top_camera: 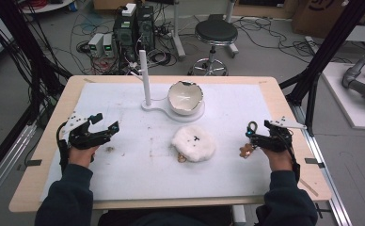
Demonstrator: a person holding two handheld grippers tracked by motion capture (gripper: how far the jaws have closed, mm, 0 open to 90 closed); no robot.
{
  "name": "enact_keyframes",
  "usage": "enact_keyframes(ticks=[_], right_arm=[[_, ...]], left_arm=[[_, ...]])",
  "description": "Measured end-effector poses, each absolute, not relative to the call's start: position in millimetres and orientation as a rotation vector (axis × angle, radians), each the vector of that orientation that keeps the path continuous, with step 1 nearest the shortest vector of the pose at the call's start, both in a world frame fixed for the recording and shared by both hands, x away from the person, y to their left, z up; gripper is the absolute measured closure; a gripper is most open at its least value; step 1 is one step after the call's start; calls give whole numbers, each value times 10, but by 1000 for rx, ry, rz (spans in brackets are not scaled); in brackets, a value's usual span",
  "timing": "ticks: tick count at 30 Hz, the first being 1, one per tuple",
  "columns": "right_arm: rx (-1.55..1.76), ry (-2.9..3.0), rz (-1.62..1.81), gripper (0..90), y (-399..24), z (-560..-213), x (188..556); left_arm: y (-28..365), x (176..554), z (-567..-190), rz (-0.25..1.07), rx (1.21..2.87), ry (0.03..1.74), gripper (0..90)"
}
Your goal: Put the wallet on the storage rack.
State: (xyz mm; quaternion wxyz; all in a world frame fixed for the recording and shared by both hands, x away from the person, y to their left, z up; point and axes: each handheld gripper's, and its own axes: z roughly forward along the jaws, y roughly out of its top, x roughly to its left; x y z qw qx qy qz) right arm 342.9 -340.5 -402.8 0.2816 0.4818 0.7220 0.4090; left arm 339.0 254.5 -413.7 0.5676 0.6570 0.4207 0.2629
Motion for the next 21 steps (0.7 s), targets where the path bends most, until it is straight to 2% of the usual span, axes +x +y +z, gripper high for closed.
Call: enact_keyframes(ticks=[12, 14, 15, 18, 19, 21], right_arm=[[1330, 1933, 1080, 213, -3462, -4080, 3456], [1335, 1952, 1069, 285, -3466, -4095, 3452], [1335, 1952, 1069, 285, -3466, -4095, 3452], [1337, 1963, 1072, 405, -3487, -4096, 3450], [1337, 1963, 1072, 405, -3487, -4096, 3450], [1376, 1977, 1058, 526, -3518, -4112, 3448]], left_arm=[[2540, 3410, -4158, 608, 1559, 1010, 200], [2537, 3404, -4155, 612, 1561, 1008, 202], [2534, 3402, -4155, 612, 1561, 1008, 203], [2532, 3386, -4154, 615, 1567, 1009, 205], [2538, 3377, -4154, 610, 1568, 1009, 205], [2543, 3366, -4158, 608, 1561, 1014, 206]])
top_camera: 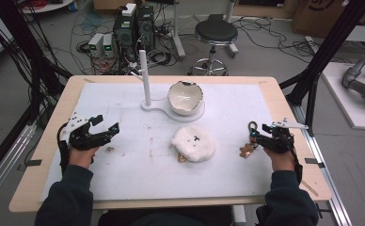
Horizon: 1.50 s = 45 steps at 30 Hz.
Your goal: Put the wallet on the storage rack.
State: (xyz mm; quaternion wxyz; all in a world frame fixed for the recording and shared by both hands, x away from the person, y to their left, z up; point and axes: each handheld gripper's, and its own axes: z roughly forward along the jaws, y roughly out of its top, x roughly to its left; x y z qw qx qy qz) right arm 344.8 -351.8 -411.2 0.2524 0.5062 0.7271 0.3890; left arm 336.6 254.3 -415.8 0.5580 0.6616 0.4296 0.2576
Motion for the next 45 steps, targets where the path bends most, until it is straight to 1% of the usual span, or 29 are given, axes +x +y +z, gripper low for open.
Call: enact_keyframes(ticks=[1, 6, 9, 14, 20, 27, 29, 31, 33, 34, 36, 39, 41, 45], right_arm=[[1388, 1988, 1053, 543, -3528, -4125, 3454], [1434, 1996, 1026, 562, -3546, -4179, 3490], [1457, 1997, 978, 526, -3536, -4224, 3535], [1496, 2024, 911, 498, -3513, -4316, 3604], [1515, 2047, 873, 502, -3484, -4358, 3633], [1490, 2032, 926, 495, -3472, -4319, 3608], [1475, 2036, 939, 493, -3453, -4313, 3609], [1458, 2041, 961, 487, -3427, -4302, 3609], [1446, 2053, 978, 471, -3397, -4290, 3604], [1438, 2060, 986, 468, -3373, -4284, 3602], [1405, 2077, 999, 467, -3304, -4265, 3595], [1387, 2087, 999, 465, -3265, -4254, 3592], [1379, 2092, 1006, 460, -3244, -4248, 3588], [1376, 2087, 1013, 455, -3248, -4241, 3581]], left_arm=[[2548, 3364, -4163, 606, 1564, 1013, 206], [2560, 3373, -4183, 600, 1564, 1029, 207], [2566, 3378, -4192, 599, 1561, 1037, 207], [2558, 3383, -4200, 597, 1574, 1036, 208], [2547, 3387, -4206, 591, 1578, 1034, 208], [2556, 3388, -4206, 589, 1579, 1040, 209], [2542, 3390, -4208, 575, 1576, 1033, 219], [2525, 3390, -4208, 551, 1579, 1019, 263], [2430, 3410, -4216, 469, 1568, 994, 324], [2362, 3429, -4216, 433, 1573, 985, 328], [2200, 3471, -4212, 364, 1593, 962, 328], [1797, 3546, -4224, 277, 1678, 914, 318], [1584, 3598, -4243, 238, 1728, 906, 284], [1166, 3751, -4325, 167, 1808, 907, 275]])
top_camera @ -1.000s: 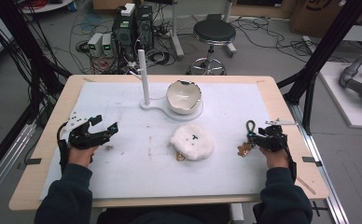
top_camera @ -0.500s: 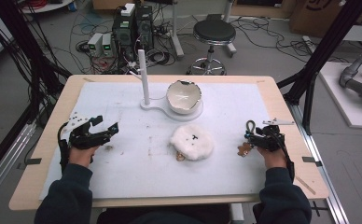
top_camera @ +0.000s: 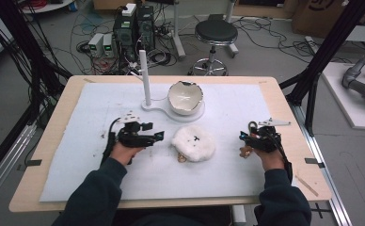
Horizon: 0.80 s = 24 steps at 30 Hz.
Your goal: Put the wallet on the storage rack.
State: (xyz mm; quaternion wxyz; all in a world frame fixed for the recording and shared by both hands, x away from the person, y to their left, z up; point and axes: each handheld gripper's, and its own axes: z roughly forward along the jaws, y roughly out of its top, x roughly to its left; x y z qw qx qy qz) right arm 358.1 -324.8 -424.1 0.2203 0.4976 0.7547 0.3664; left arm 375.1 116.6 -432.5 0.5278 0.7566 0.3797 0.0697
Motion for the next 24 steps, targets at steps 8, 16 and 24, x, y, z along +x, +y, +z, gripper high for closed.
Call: enact_keyframes(ticks=[8, 16, 24], right_arm=[[1365, 2096, 1022, 455, -3244, -4245, 3587], [1332, 2111, 1053, 398, -3209, -4232, 3580], [1281, 2136, 1104, 292, -3074, -4204, 3567]], left_arm=[[759, 3875, -4413, 106, 1938, 898, 263], [610, 3853, -4482, 76, 2081, 829, 605], [686, 3784, -4288, 135, 1902, 761, 772]])
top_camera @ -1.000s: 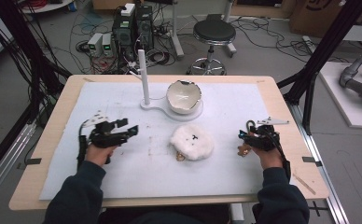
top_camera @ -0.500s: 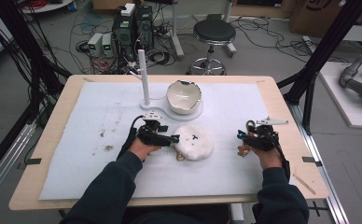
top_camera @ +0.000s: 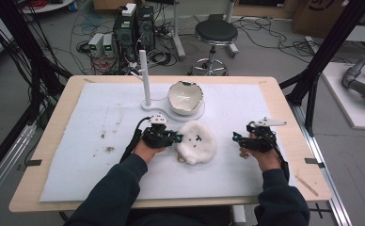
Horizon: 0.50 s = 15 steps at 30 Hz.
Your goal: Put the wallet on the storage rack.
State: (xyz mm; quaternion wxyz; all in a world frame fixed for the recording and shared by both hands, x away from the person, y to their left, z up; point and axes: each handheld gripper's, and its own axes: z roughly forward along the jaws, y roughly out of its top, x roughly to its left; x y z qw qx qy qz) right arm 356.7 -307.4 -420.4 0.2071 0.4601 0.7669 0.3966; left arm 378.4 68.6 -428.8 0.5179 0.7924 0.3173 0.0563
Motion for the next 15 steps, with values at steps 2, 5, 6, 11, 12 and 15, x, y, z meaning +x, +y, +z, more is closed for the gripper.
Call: enact_keyframes(ticks=[2, 5, 6, 11, 12, 15], right_arm=[[1227, 2159, 1163, 250, -2985, -4181, 3546], [1115, 2195, 1234, 215, -2871, -4164, 3519], [1115, 2195, 1234, 215, -2871, -4164, 3519], [1045, 2241, 1366, 213, -2724, -4142, 3495], [1039, 2245, 1399, 213, -2717, -4138, 3495], [1037, 2256, 1445, 213, -2727, -4125, 3496]], left_arm=[[741, 3772, -4208, 155, 1779, 756, 775], [768, 3755, -4157, 168, 1708, 724, 775], [769, 3744, -4140, 180, 1696, 711, 775], [770, 3703, -4085, 250, 1661, 696, 776], [778, 3705, -4080, 256, 1653, 703, 775], [819, 3707, -4049, 297, 1622, 730, 776]])
